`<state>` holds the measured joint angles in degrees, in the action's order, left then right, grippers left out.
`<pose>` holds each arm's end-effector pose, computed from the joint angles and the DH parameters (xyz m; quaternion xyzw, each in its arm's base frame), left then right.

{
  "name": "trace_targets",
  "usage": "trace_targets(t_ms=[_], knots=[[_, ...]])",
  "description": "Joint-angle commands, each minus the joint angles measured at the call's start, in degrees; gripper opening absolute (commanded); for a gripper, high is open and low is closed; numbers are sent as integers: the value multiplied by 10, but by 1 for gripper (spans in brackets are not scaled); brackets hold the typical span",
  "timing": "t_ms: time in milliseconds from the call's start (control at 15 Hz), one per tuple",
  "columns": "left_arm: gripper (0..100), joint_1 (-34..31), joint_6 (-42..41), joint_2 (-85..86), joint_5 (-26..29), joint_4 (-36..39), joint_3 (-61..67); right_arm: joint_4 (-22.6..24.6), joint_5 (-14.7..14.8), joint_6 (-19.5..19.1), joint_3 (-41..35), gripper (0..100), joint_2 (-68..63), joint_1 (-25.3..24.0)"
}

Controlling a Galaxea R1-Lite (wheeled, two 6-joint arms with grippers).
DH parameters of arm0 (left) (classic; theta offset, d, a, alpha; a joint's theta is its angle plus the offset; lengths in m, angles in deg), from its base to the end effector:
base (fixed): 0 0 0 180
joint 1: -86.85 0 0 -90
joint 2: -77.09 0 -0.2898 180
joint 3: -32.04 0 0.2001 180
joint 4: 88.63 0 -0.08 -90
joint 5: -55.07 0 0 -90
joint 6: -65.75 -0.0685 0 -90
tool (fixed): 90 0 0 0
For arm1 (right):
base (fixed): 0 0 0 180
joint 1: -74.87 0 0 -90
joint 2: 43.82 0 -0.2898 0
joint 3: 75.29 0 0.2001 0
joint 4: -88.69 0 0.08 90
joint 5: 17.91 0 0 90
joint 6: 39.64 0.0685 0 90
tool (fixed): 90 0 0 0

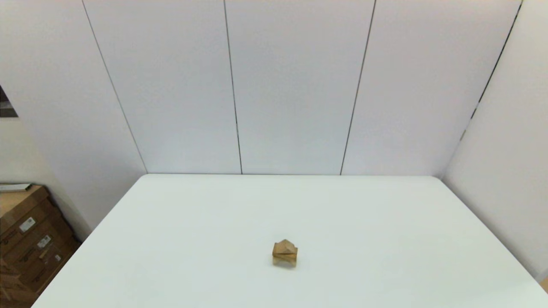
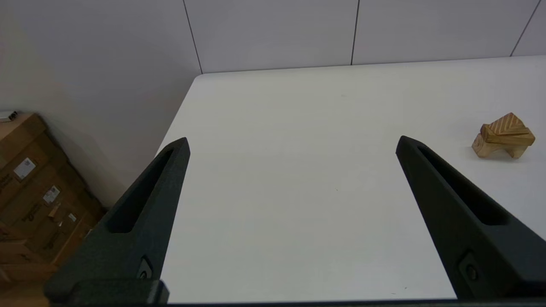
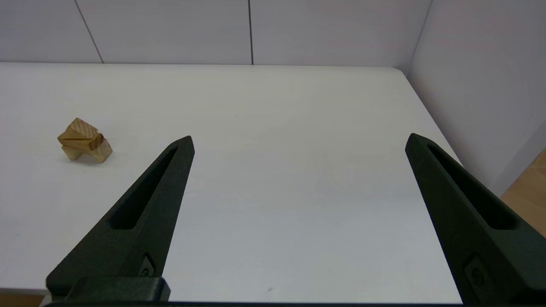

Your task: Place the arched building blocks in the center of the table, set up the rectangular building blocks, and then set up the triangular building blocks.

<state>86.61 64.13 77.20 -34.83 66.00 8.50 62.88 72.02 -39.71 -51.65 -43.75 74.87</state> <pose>0.0419 0.0001 0.0753 0.0141 0.0150 0.0010 0.9998 0.0418 0.0001 0.0747 -0.0006 0.0183 0.0006 0.9998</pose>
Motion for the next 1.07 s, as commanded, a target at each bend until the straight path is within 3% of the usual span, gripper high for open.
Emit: trace_targets(t_ms=[67, 1067], knots=[[100, 0, 14, -1, 0, 1, 0, 0, -1, 0, 0, 100, -1, 0], [100, 0, 19, -1, 0, 1, 0, 0, 1, 1, 0, 100, 0, 0]])
